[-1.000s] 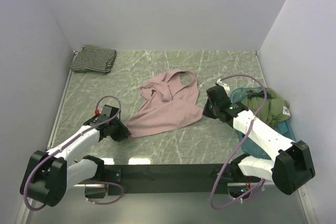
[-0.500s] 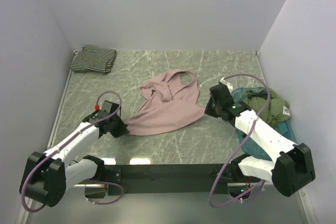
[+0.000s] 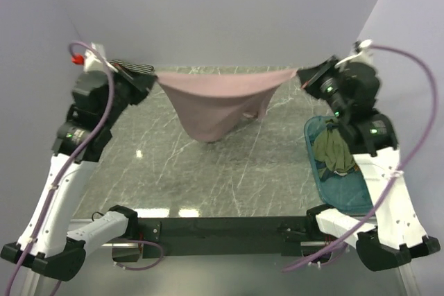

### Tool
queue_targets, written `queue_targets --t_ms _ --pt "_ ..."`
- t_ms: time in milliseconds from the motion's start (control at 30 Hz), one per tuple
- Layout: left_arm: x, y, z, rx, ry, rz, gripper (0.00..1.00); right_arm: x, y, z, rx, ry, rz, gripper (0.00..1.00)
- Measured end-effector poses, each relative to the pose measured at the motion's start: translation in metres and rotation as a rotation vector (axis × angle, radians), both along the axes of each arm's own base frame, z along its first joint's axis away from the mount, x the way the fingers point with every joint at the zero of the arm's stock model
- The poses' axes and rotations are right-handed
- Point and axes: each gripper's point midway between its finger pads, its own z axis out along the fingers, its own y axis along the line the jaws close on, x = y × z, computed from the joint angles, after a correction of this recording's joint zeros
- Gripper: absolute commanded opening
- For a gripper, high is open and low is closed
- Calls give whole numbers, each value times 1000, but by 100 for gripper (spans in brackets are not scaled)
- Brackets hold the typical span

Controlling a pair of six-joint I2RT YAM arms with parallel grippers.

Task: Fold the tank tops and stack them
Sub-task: Flatten the tank top out

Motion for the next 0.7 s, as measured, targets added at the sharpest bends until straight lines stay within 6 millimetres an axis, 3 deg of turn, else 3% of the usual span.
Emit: queue_targets --t_ms 67,167,200,333,433,533,700 --pt "-3 5 42 -14 -103 13 1 -5 -6 51 26 -109 -15 0" --pt "-11 11 103 -35 -248 28 1 -18 -15 111 50 -238 -32 0" --pt "-16 14 132 -49 -322 34 1 -25 -18 135 61 -296 -40 0" --pt "-27 21 178 -81 -442 54 1 -39 -25 166 79 -375 -52 0" --pt "-36 26 188 -105 -480 66 1 -40 -22 169 86 -384 -38 0" --pt "-37 27 184 -124 -479 71 1 -39 -18 168 92 -378 -18 0" --pt "-21 24 173 -133 -438 86 1 -21 -7 155 96 -338 14 0"
